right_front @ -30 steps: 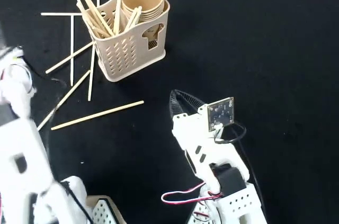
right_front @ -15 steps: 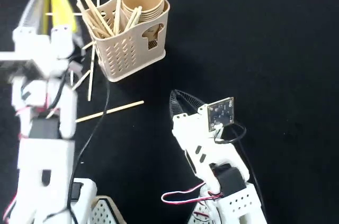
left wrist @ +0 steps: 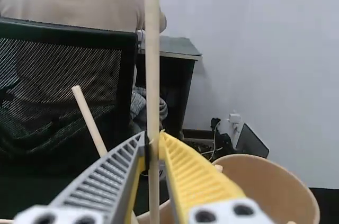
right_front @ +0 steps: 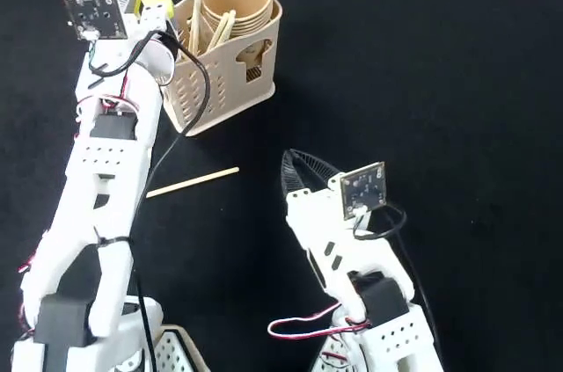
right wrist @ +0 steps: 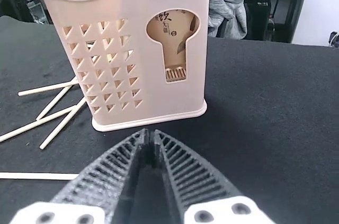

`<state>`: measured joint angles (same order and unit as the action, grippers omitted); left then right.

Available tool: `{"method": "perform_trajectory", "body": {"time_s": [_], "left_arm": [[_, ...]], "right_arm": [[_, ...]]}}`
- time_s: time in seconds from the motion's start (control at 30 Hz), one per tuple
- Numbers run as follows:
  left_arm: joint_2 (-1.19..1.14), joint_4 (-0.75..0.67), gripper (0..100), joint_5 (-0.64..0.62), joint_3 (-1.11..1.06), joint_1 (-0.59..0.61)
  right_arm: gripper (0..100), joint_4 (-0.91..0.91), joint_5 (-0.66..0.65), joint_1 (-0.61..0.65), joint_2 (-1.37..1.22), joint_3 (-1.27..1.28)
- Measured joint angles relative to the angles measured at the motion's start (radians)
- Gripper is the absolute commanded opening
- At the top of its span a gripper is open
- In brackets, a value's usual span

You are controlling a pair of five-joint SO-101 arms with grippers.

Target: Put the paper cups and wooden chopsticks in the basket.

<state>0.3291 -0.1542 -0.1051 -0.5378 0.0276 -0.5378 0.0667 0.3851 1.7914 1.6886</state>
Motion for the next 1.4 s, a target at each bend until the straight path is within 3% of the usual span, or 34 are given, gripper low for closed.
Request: {"method": "perform_trajectory", "body": {"time_s": [0.13,0.27,0.4,0.53,0.7,0.83,1.0,1.17,1.4], "left_arm": [[-0.003,-0.002,5,-0.002,-0.020,0.000],[-0.003,0.005,17,-0.002,-0.091,0.000],[-0.003,0.124,18,-0.061,-0.097,0.000],[0.034,0.350,18,-0.089,-0.040,0.005],[0.189,0.733,18,-0.068,0.095,0.089],[0.282,1.074,21,0.084,0.189,0.210],[0.270,1.402,22,0.408,0.201,0.377],[0.115,1.425,22,0.614,0.160,0.446],[-0.290,1.303,22,0.647,0.213,0.451]], "right_arm": [[1.6,0.000,0.000,0.000,0.000,0.000],[1.6,0.000,0.000,0.000,0.000,0.000],[1.6,0.000,0.000,0.000,0.000,0.000],[1.6,0.000,0.000,0.000,0.000,0.000],[1.6,0.000,0.000,0.000,0.000,0.000],[1.6,0.000,0.000,0.000,0.000,0.000],[1.6,0.000,0.000,0.000,0.000,0.000],[1.6,0.000,0.000,0.000,0.000,0.000],[1.6,0.000,0.000,0.000,0.000,0.000]]}}
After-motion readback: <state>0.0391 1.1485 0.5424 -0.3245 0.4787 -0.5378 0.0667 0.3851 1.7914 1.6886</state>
